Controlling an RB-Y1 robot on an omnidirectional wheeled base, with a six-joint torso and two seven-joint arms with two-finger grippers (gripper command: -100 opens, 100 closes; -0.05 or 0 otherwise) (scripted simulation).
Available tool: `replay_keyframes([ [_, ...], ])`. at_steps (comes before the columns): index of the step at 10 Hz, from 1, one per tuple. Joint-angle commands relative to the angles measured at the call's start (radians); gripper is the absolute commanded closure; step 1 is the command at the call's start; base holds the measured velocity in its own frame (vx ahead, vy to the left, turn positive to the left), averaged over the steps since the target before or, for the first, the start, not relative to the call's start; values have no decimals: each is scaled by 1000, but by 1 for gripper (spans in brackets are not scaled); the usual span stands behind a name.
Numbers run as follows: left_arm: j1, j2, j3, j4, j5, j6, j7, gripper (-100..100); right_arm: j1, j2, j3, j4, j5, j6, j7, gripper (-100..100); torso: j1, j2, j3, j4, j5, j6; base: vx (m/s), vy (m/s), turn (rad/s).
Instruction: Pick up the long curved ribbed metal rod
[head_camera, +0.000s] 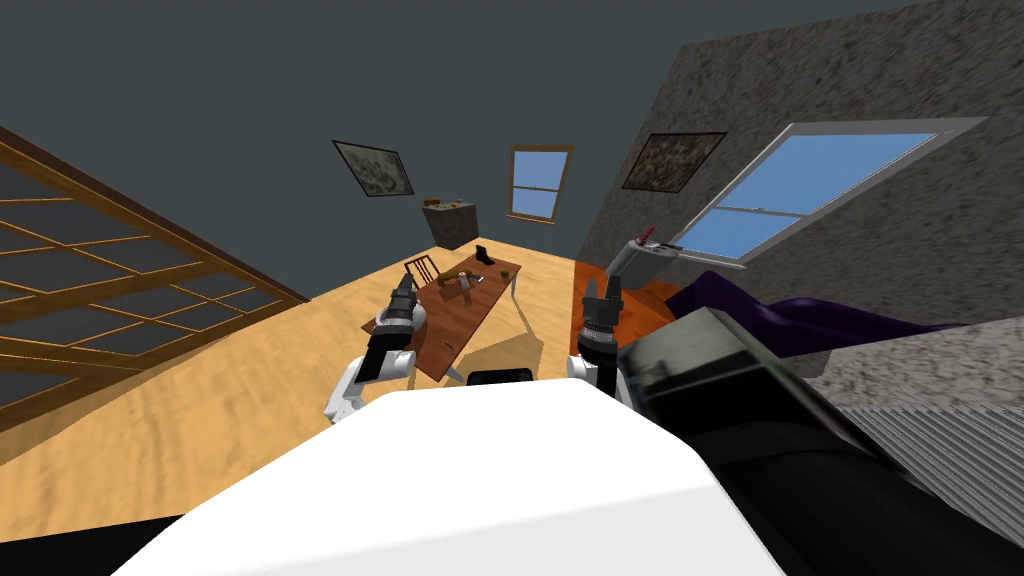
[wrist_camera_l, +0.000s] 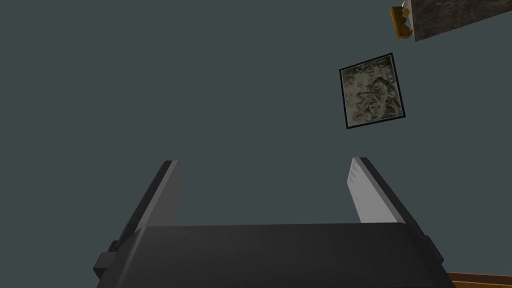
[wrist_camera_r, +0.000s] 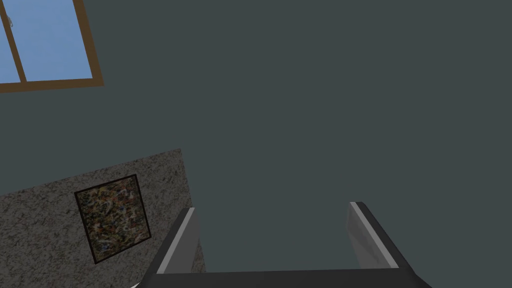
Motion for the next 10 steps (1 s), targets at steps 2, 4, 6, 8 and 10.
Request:
replay_keyframes([
  [2, -21, 16, 15, 71, 15, 39, -36, -100, 0, 0, 0, 0, 0, 0, 0, 0, 0, 0, 0, 0, 0, 0, 21, -11, -26],
  [4, -44, 25, 26, 121, 25, 71, -60, -100, 0, 0, 0, 0, 0, 0, 0, 0, 0, 0, 0, 0, 0, 0, 23, -16, -34],
  [6, -67, 34, 36, 174, 35, 104, -85, -100, 0, 0, 0, 0, 0, 0, 0, 0, 0, 0, 0, 0, 0, 0, 27, -15, -31],
  [8, -90, 42, 46, 230, 45, 138, -110, -100, 0, 0, 0, 0, 0, 0, 0, 0, 0, 0, 0, 0, 0, 0, 24, -12, -43],
  [10, -90, 42, 46, 256, 45, 138, -110, -100, 0, 0, 0, 0, 0, 0, 0, 0, 0, 0, 0, 0, 0, 0, 16, -9, -7],
])
